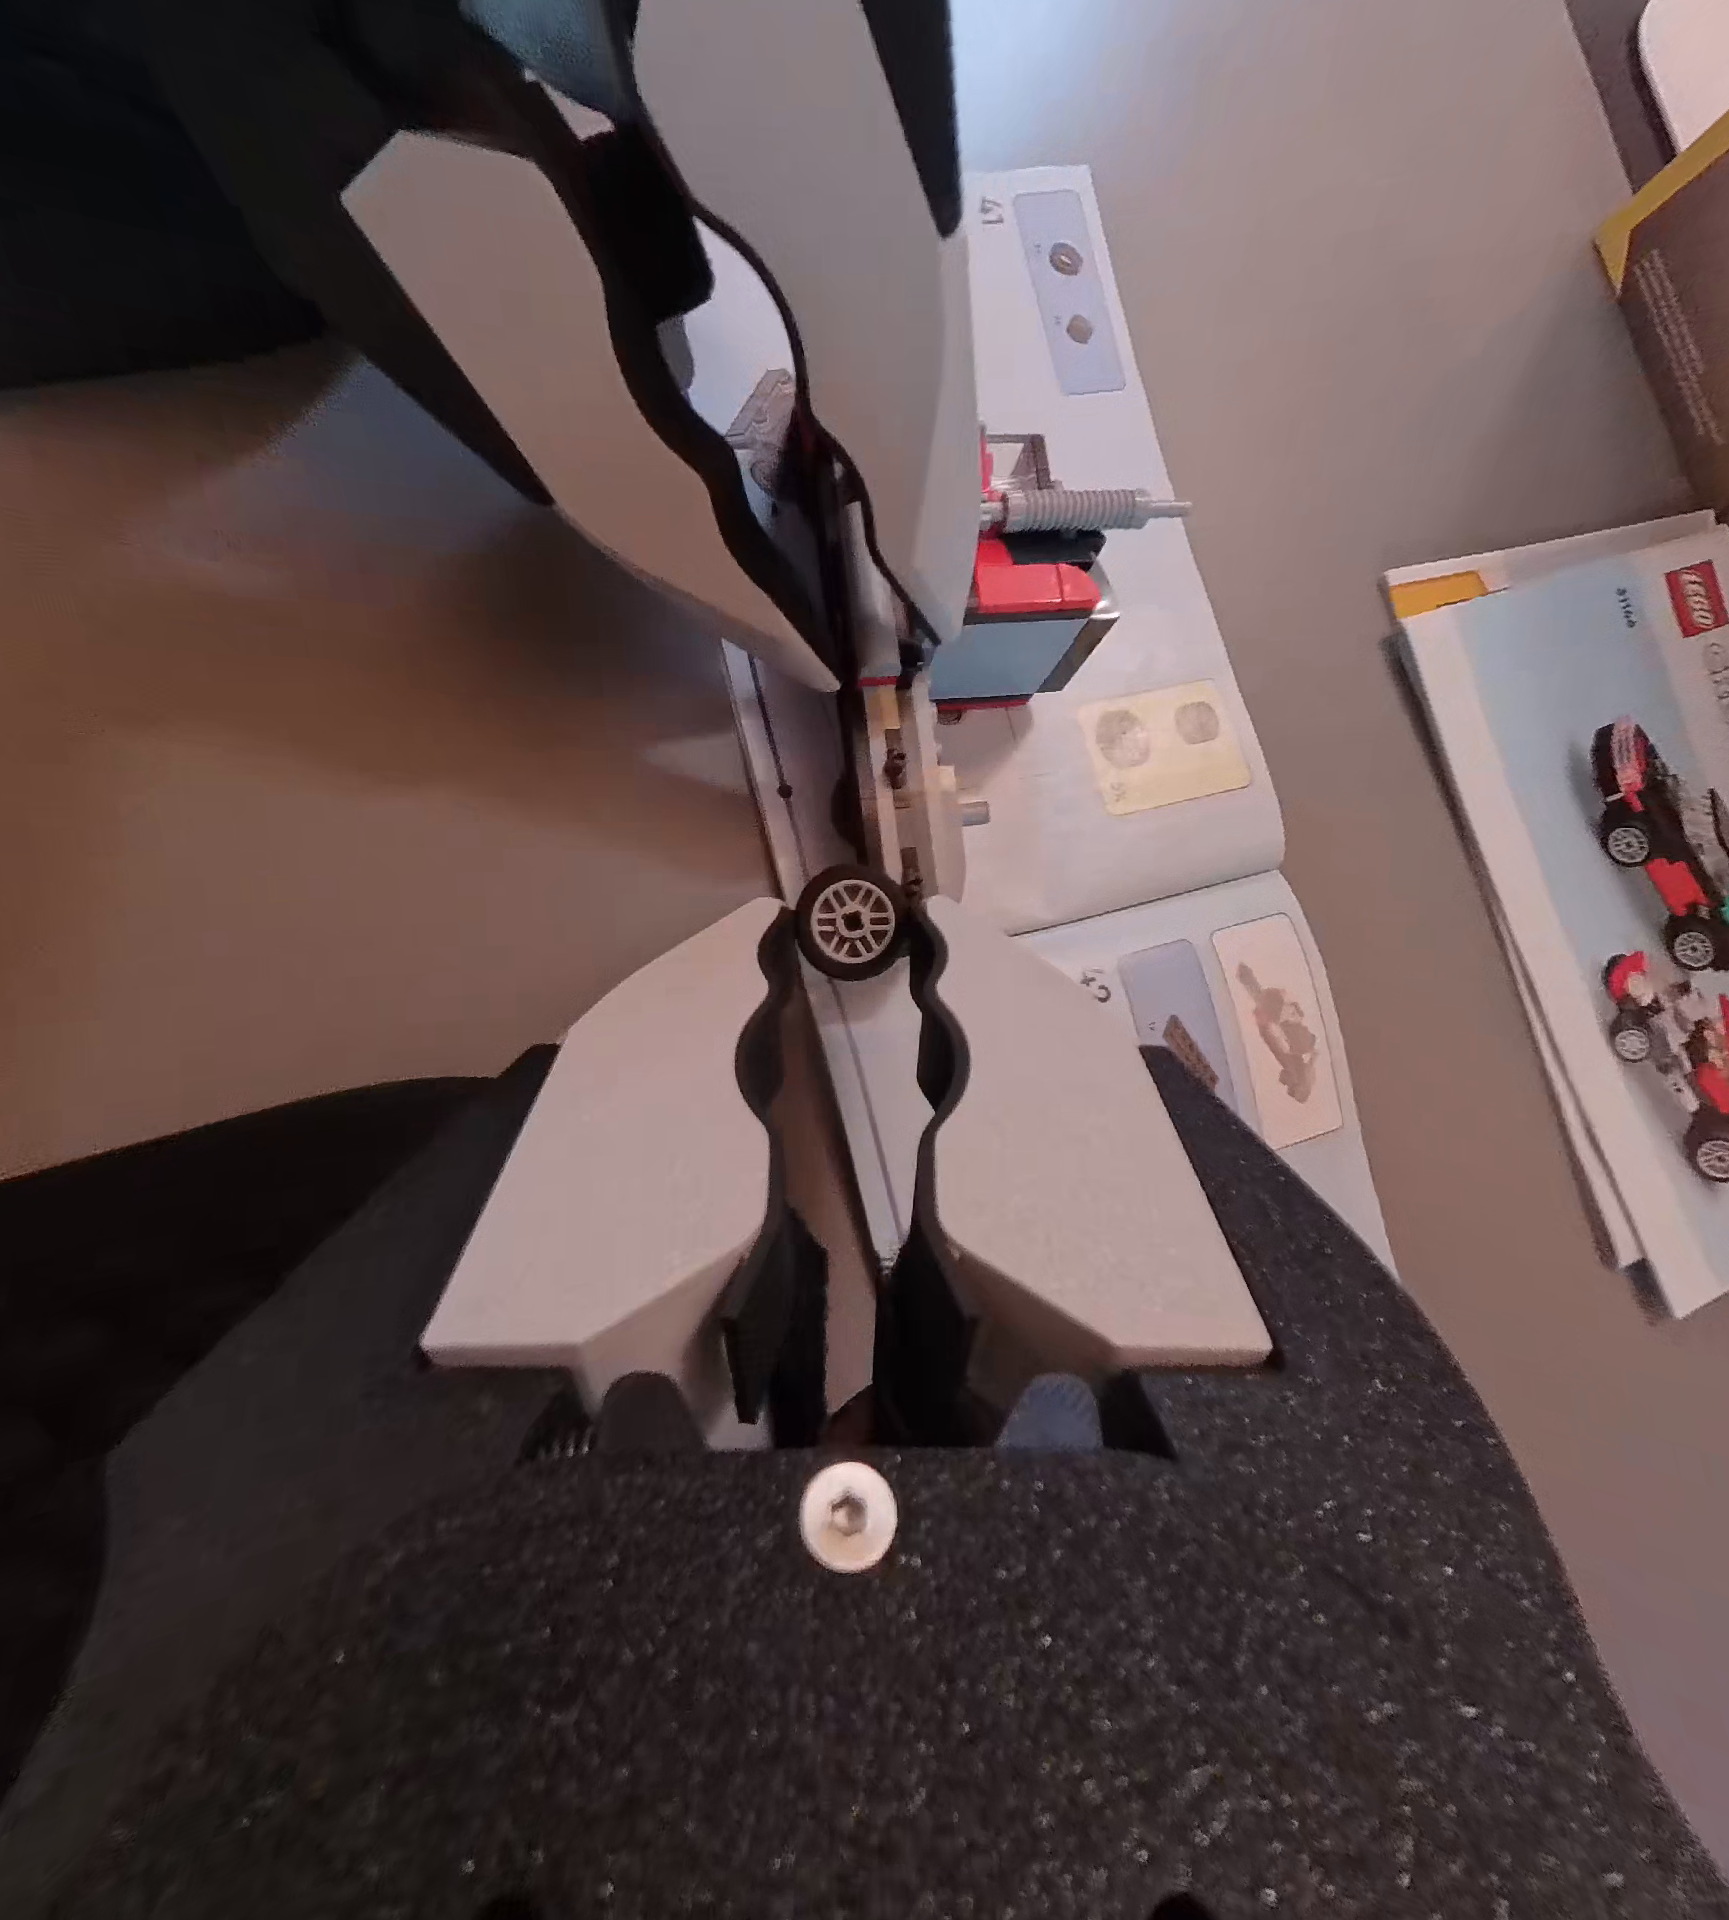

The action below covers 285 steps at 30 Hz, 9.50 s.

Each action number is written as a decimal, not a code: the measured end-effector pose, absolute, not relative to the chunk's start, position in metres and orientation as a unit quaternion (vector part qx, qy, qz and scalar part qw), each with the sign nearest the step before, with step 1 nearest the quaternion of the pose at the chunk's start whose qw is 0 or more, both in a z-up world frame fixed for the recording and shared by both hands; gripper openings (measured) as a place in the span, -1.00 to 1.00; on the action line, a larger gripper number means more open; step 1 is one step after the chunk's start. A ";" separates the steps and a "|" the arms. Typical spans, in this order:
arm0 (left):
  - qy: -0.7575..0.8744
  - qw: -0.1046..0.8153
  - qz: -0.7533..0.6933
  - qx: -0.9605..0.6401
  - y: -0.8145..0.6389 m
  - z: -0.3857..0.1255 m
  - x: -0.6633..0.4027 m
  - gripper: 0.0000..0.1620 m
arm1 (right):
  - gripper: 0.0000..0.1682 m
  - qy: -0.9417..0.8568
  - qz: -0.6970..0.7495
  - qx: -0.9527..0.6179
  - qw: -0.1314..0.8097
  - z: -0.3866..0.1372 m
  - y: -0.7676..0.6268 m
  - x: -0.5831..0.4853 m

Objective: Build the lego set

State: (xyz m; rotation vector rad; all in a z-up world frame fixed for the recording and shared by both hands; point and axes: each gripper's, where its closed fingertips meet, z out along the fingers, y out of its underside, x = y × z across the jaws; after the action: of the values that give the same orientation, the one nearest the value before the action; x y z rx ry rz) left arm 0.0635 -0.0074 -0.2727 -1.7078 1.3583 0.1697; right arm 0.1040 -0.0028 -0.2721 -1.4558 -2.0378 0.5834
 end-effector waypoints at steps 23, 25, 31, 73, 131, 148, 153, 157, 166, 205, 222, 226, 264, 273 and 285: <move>0.628 0.312 -0.018 -0.713 0.001 -0.285 0.064 -0.57 | -0.75 -0.808 0.227 -0.501 0.209 -0.256 0.001 0.092; 0.631 0.306 -0.024 -0.713 0.004 -0.286 0.065 -0.58 | -0.75 -0.808 0.227 -0.497 0.220 -0.257 0.001 0.086; 0.631 0.296 -0.071 -0.713 0.004 -0.291 0.069 -0.64 | -0.75 -0.815 0.215 -0.492 0.217 -0.266 0.002 0.079; 0.565 0.387 -0.153 -0.712 0.005 -0.245 0.061 -0.39 | -0.75 -0.814 0.204 -0.515 0.174 -0.267 0.003 0.071; 0.564 0.366 -0.170 -0.721 0.003 -0.264 0.044 -0.57 | -0.75 -0.851 0.123 -0.494 0.129 -0.273 0.000 0.068; 0.562 0.376 -0.175 -0.715 0.004 -0.264 0.043 -0.60 | -0.75 -0.824 0.165 -0.518 0.159 -0.275 0.000 0.069; 0.561 0.378 -0.178 -0.714 0.004 -0.264 0.043 -0.61 | -0.75 -0.823 0.163 -0.518 0.165 -0.275 0.001 0.069; 0.560 0.379 -0.179 -0.714 0.004 -0.264 0.043 -0.61 | -0.74 -0.822 0.160 -0.517 0.176 -0.276 0.001 0.069; 0.557 0.381 -0.184 -0.714 0.004 -0.264 0.044 -0.61 | -0.74 -0.821 0.130 -0.514 0.211 -0.279 0.002 0.068; 0.546 0.393 -0.185 -0.716 0.009 -0.265 0.044 -0.61 | -1.00 -0.740 0.311 -0.529 0.277 -0.271 -0.012 0.061; 0.544 0.392 -0.183 -0.719 0.010 -0.265 0.042 -0.61 | -0.52 -0.769 0.230 -0.480 0.354 -0.267 0.005 0.064; 0.542 0.394 -0.186 -0.718 0.010 -0.265 0.042 -0.61 | -0.74 -0.781 0.220 -0.458 0.365 -0.270 0.005 0.062; 0.533 0.397 -0.180 -0.725 0.014 -0.265 0.041 -0.55 | -0.75 -0.716 0.333 -0.516 0.332 -0.264 0.015 0.062; 0.544 0.395 -0.167 -0.721 0.013 -0.263 0.046 -0.47 | -0.74 -0.720 0.342 -0.518 0.309 -0.270 0.011 0.064; 0.564 0.397 -0.138 -0.711 0.013 -0.261 0.062 -0.79 | -0.74 -0.713 0.341 -0.493 0.364 -0.268 0.011 0.067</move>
State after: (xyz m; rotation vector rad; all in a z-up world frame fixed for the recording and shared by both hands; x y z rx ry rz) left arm 0.0619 0.0134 -0.2609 -1.8013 1.4286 -0.3489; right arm 0.0667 0.0112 -0.2683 -1.2677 -1.8340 0.8763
